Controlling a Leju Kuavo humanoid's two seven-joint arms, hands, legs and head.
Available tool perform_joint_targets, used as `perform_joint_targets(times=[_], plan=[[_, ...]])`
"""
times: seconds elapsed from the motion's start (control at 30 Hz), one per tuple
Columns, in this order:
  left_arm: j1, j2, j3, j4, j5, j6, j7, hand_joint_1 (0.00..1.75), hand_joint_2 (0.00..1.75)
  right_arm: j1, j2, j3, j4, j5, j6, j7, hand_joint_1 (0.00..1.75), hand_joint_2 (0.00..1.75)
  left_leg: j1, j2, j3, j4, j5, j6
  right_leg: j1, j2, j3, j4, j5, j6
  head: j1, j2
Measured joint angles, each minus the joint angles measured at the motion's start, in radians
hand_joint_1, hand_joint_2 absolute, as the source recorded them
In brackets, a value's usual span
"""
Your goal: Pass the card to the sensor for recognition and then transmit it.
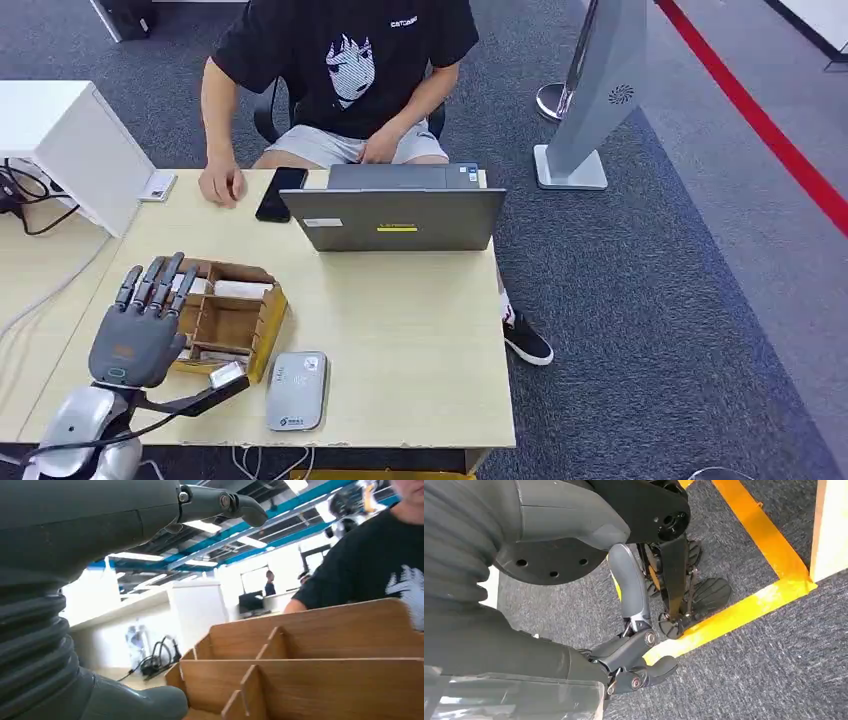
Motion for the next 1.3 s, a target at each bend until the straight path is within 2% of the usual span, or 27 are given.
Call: perform_joint_targets(times=[0.1,0.17,0.37,0.5,0.73,0.9,0.97,1.17,1.3], plan=[[0.011,0.000,-0.005,-0.036,-0.005,-0.011,0.025,0.00,1.75,0.000,-0.001,-0.004,0.000,-0.002,-0.007,0.000,0.00,1.75,0.000,0.000,0.000,0.000,0.000,0.000,0.000,0.000,0.000,0.000,0.000,0.000,0.000,0.000],[0.017,0.005,-0.006,-0.068,0.009,-0.044,0.033,0.00,1.75,0.000,-0.001,-0.008,0.000,-0.006,-0.011,0.000,0.00,1.75,0.000,0.000,0.000,0.000,0.000,0.000,0.000,0.000,0.000,0.000,0.000,0.000,0.000,0.000],[0.058,0.053,-0.023,-0.136,0.147,-0.215,0.004,0.00,1.75,0.001,-0.003,-0.032,0.000,-0.014,-0.014,-0.009,0.00,1.75,0.000,0.000,0.000,0.000,0.000,0.000,0.000,0.000,0.000,0.000,0.000,0.000,0.000,0.000],[0.099,0.104,-0.033,-0.190,0.179,-0.219,-0.005,0.00,1.75,0.002,-0.003,-0.051,0.000,-0.018,-0.017,-0.010,0.00,1.75,0.001,0.000,0.000,0.000,0.000,-0.001,0.000,0.001,0.000,0.000,-0.001,-0.001,0.000,0.000],[0.158,0.141,-0.041,-0.318,0.244,-0.249,-0.003,0.00,1.75,0.002,-0.003,-0.077,0.000,-0.022,-0.023,-0.012,0.00,1.75,0.000,0.000,0.000,0.000,0.000,-0.001,0.000,0.001,0.000,0.000,-0.001,-0.001,0.000,0.000],[0.168,0.139,-0.041,-0.379,0.171,-0.178,0.017,0.00,1.75,0.001,-0.003,-0.083,0.000,-0.017,-0.029,-0.011,0.00,1.75,0.000,0.000,0.000,0.000,0.000,-0.001,0.000,0.000,0.000,0.000,-0.001,-0.001,0.000,0.000],[0.168,0.133,-0.041,-0.391,0.169,-0.182,0.019,0.00,1.75,0.001,-0.003,-0.085,0.000,-0.015,-0.030,-0.011,0.00,1.75,0.000,0.000,0.000,0.000,0.000,-0.001,0.000,0.000,0.000,0.000,-0.001,-0.001,0.000,0.000],[0.178,0.146,-0.042,-0.386,0.259,-0.312,0.020,0.00,1.75,0.001,-0.003,-0.099,0.000,-0.003,-0.027,-0.012,0.00,1.75,0.000,0.000,0.000,0.000,0.000,-0.001,0.000,0.000,0.000,0.000,-0.001,-0.001,0.000,0.000],[0.173,0.149,-0.042,-0.336,0.269,-0.361,0.060,0.00,1.75,0.000,-0.003,-0.102,0.000,0.005,-0.022,-0.012,0.00,1.75,0.001,0.000,0.000,0.000,0.000,-0.001,0.000,0.000,0.000,0.000,-0.001,-0.001,0.000,0.000]])
